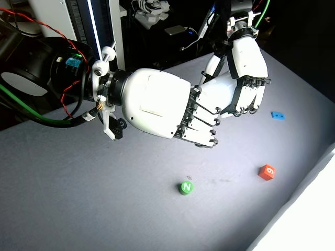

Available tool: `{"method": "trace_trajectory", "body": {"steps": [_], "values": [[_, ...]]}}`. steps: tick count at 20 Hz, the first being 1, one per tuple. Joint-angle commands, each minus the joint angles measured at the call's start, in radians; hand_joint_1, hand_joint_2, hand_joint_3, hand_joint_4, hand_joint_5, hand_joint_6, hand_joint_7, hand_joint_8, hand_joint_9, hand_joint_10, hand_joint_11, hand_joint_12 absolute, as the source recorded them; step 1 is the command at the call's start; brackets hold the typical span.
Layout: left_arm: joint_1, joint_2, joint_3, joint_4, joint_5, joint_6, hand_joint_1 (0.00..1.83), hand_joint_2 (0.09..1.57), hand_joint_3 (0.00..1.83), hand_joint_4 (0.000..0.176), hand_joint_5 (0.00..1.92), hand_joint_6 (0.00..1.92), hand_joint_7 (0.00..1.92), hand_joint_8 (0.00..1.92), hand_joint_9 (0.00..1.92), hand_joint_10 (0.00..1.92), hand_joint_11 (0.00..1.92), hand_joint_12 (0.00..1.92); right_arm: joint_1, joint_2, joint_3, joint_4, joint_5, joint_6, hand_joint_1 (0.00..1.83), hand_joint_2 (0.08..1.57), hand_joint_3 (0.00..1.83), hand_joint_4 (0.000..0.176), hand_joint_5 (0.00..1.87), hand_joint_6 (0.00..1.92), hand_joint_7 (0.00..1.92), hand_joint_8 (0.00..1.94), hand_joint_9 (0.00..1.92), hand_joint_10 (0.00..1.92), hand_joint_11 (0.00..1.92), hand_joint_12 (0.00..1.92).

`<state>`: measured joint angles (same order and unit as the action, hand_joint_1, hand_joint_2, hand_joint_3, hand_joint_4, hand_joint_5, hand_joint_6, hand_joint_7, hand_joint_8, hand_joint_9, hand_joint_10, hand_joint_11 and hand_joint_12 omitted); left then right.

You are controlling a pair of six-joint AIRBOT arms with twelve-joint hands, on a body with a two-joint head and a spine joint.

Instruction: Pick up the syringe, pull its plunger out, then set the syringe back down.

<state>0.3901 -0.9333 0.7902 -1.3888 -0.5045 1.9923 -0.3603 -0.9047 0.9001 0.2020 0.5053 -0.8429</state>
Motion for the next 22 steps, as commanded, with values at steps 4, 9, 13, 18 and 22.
{"method": "trace_trajectory", "body": {"steps": [4, 9, 13, 18, 22], "values": [[-0.018, 0.003, 0.006, 0.059, -0.062, 0.016, 1.22, 1.14, 0.0, 0.0, 0.92, 0.96, 0.95, 1.19, 0.87, 0.68, 0.55, 1.15, 0.007, 0.039, 0.006, 0.0, 0.099, -0.005, 1.3, 1.31, 0.0, 0.0, 0.56, 1.56, 0.67, 1.54, 0.54, 1.67, 0.11, 1.65], [-0.017, 0.003, 0.006, 0.059, -0.062, 0.017, 1.24, 1.12, 0.0, 0.0, 0.97, 0.87, 1.0, 1.12, 0.91, 0.68, 0.58, 1.16, 0.011, 0.058, 0.006, 0.0, 0.098, -0.005, 1.1, 1.32, 0.0, 0.007, 0.6, 1.54, 0.67, 1.53, 0.52, 1.3, 0.11, 1.63], [-0.018, 0.003, 0.005, 0.059, -0.062, 0.018, 1.22, 1.15, 0.0, 0.0, 0.91, 0.96, 0.95, 1.21, 0.84, 0.77, 0.53, 1.21, 0.015, 0.074, 0.006, 0.0, 0.097, -0.006, 1.31, 1.28, 0.0, 0.0, 0.63, 1.49, 0.7, 1.47, 0.58, 1.61, 0.13, 1.63], [-0.019, 0.003, 0.005, 0.059, -0.062, 0.018, 1.22, 1.15, 0.0, 0.0, 0.92, 0.95, 0.94, 1.22, 0.84, 0.76, 0.53, 1.2, 0.024, 0.093, 0.007, 0.0, 0.094, -0.006, 1.3, 1.3, 0.0, 0.0, 0.6, 1.52, 0.68, 1.53, 0.54, 1.65, 0.1, 1.65], [-0.019, 0.003, 0.005, 0.059, -0.062, 0.018, 1.22, 1.14, 0.0, 0.0, 0.91, 0.96, 0.95, 1.19, 0.85, 0.73, 0.53, 1.18, 0.029, 0.109, 0.006, 0.0, 0.093, -0.004, 1.3, 1.3, 0.0, 0.0, 0.59, 1.54, 0.66, 1.51, 0.58, 1.63, 0.12, 1.61]]}}
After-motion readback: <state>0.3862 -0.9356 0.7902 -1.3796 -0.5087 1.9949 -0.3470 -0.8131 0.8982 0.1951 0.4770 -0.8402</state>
